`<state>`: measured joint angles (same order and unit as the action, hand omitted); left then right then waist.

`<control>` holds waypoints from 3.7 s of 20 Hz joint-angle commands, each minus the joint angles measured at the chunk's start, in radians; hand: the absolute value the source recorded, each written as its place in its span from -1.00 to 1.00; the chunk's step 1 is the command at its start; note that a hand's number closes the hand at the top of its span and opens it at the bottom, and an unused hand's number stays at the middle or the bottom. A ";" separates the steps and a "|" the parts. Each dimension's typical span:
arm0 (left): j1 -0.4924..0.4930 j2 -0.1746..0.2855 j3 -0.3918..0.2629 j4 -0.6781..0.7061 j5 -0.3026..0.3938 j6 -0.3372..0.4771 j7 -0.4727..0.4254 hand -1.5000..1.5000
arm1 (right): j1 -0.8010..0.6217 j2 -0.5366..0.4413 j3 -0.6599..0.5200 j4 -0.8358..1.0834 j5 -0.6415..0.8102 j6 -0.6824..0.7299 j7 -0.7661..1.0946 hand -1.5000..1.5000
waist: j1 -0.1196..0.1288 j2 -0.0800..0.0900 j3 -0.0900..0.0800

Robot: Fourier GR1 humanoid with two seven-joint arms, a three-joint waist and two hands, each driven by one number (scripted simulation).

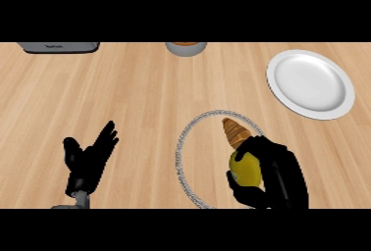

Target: Pick the lemon from the placemat and place it in the plate

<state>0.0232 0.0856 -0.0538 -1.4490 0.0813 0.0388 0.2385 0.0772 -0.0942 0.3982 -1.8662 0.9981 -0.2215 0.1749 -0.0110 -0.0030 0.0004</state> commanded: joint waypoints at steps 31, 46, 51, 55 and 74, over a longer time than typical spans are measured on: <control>-0.065 -0.048 -0.032 0.029 -0.040 0.008 0.004 0.00 | -0.822 -0.403 -0.906 1.438 -0.644 -0.213 -0.822 1.00 | 0.066 0.026 0.004; -0.072 -0.030 -0.033 0.016 -0.023 -0.035 -0.002 0.00 | -0.901 -0.516 -0.857 1.662 -0.568 0.054 -0.734 -1.00 | 0.104 0.047 0.010; -0.037 -0.033 -0.025 0.006 -0.014 -0.031 -0.005 0.00 | -0.907 -0.508 -0.984 1.651 -0.700 0.105 -0.846 -1.00 | 0.091 0.039 0.010; -0.045 -0.052 -0.047 0.006 -0.032 -0.014 0.013 0.00 | -0.925 -0.519 -1.039 1.685 -0.752 0.134 -0.826 -1.00 | 0.089 0.038 0.008; -0.038 0.012 0.037 0.044 0.014 -0.063 -0.040 0.00 | -0.623 -0.734 -0.970 1.697 -0.699 0.656 -1.056 -1.00 | 0.054 0.028 0.008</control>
<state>-0.0169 0.0688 -0.0542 -1.4375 0.0692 0.0084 0.2321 -0.5985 -0.8015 -0.5950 -0.1609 0.2759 0.3656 -0.7944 0.0456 0.0248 0.0085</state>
